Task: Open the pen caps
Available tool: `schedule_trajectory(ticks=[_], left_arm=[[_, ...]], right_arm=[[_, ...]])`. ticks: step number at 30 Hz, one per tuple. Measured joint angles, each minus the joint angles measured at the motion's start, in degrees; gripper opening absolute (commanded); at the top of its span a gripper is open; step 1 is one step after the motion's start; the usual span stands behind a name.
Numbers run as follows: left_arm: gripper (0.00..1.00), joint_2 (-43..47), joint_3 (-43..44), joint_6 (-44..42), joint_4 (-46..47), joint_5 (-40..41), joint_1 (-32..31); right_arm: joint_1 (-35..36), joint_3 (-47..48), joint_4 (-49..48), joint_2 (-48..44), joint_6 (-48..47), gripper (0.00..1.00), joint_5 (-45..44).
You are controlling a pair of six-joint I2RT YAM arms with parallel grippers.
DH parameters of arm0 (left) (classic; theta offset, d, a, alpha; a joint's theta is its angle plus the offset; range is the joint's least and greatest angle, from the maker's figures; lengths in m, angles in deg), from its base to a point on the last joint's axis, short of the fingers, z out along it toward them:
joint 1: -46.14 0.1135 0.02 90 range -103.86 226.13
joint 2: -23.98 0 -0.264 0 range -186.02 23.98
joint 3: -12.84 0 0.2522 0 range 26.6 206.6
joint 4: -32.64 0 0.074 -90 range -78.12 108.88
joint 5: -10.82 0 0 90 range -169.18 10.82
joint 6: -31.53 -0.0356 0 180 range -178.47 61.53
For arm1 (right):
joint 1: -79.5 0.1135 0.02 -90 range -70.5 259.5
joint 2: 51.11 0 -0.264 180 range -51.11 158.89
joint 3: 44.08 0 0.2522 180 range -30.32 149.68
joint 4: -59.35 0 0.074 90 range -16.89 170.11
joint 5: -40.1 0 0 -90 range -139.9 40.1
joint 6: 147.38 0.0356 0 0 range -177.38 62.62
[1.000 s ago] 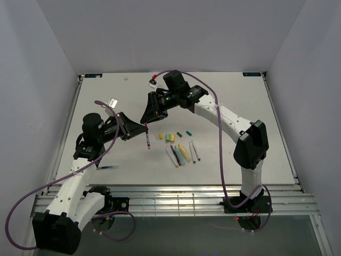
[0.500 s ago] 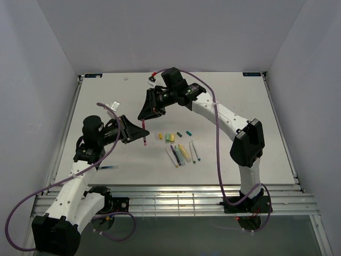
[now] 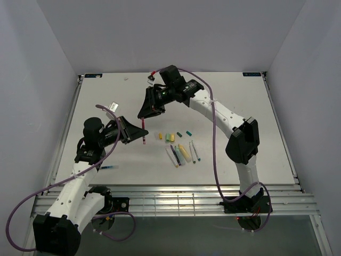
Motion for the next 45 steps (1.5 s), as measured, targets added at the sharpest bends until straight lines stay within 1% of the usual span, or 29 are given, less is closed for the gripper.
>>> schedule_trajectory(ticks=[2,6,9,10,12,16,18,20,25,27,33,38,45], left_arm=[[0.0,0.2,-0.3,-0.3,-0.2,0.1,0.0],[0.0,1.7,0.2,-3.8,-6.0,-0.5,-1.0],[0.0,1.9,3.9,-7.9,-12.0,2.4,-1.1],[0.0,1.8,6.5,-9.9,-14.3,4.2,-1.2],[0.0,1.6,8.9,-12.0,-16.0,6.0,-1.3],[0.0,-0.3,9.6,-13.5,-17.5,7.2,-1.4],[0.0,-0.8,7.9,-13.1,-18.1,8.2,-1.5],[0.0,0.1,5.3,-12.2,-18.7,9.3,-1.5],[0.0,3.7,0.0,-9.8,-19.7,11.1,-1.5],[0.0,4.5,-1.6,-8.7,-19.7,11.3,-1.5],[0.0,4.7,-4.0,-7.0,-20.2,11.7,-1.6],[0.0,3.7,-4.4,-6.6,-20.1,11.5,-1.6],[0.0,2.9,-6.7,-6.2,-19.8,11.0,-1.6]], right_arm=[[-0.1,2.2,1.4,1.3,-0.7,0.08,-1.4],[-2.1,7.2,4.5,3.4,-3.1,0.08,-10.4],[-3.2,9.0,9.5,3.5,-4.9,0.08,-19.1],[-3.2,9.4,11.6,3.5,-5.6,0.08,-22.8],[-2.8,8.9,13.2,3.5,-6.6,0.08,-24.9],[-2.5,9.3,14.8,5.6,-9.6,0.08,-22.6],[-2.5,11.0,16.0,8.7,-12.0,0.08,-20.2],[-2.5,10.6,15.9,11.4,-14.4,0.08,-18.8],[-2.2,-0.8,14.8,11.9,-17.2,0.09,-18.1],[-1.8,-2.1,15.2,12.3,-17.7,0.1,-18.1],[1.1,1.6,13.9,15.5,-19.2,0.12,-18.0],[3.5,2.0,12.6,16.7,-19.1,0.15,-17.9],[3.4,2.5,12.2,20.2,-19.1,0.17,-18.2]])
